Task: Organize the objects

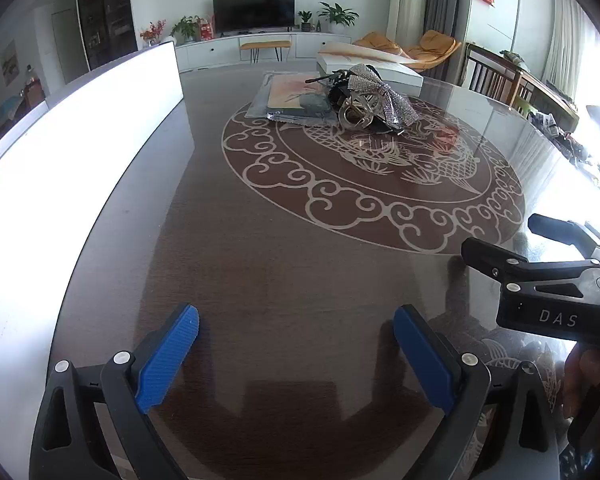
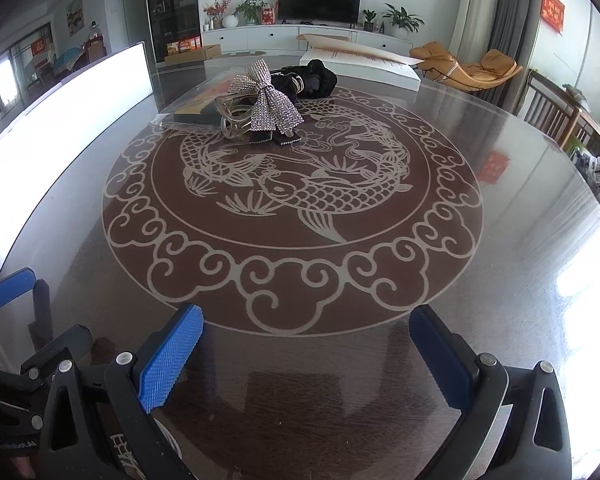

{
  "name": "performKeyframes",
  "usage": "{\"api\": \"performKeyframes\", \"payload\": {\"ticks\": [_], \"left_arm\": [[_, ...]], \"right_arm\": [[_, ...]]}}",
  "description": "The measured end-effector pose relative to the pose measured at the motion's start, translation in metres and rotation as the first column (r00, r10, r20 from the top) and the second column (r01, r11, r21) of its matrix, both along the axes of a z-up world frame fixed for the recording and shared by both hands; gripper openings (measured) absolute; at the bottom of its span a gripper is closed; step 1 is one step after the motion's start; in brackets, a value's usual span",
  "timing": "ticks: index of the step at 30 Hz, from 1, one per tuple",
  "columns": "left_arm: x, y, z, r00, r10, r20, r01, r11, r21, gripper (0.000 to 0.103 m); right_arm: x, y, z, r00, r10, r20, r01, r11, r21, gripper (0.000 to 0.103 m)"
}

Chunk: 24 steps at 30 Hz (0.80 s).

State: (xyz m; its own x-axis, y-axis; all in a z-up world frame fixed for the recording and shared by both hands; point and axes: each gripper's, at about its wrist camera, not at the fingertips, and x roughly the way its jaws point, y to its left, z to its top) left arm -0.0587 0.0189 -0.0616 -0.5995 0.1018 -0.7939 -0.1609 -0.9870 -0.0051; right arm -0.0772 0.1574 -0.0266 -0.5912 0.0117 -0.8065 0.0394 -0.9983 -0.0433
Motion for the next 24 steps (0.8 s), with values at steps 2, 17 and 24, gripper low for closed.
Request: {"api": "performKeyframes", "payload": {"ticks": [2,17,24], "left_arm": [[0.0001,0.001,-0.0001,1.0,-0.001,0.002,0.001,1.0,-0.008,0.1],[0.0004,0.0013,-0.0002,1.0,0.0,0.002,0.0,1.0,-0.008,0.1],[0.0001,0.0012,-0.0004,1.0,0.0,0.002,0.0,1.0,-0.008,0.1]], "right_arm": [[-0.0001,0.0,-0.0001,1.0,0.0,0.001,0.0,1.0,-0.002,0.103],[0.0002,0.0015,-0.0007,1.0,-0.001,0.004,0.001,1.0,-0.015,0.103],[-0.0001,0.0021,-0.0011,1.0,-0.001,0.006,0.001,1.0,-0.019,0.103]]}}
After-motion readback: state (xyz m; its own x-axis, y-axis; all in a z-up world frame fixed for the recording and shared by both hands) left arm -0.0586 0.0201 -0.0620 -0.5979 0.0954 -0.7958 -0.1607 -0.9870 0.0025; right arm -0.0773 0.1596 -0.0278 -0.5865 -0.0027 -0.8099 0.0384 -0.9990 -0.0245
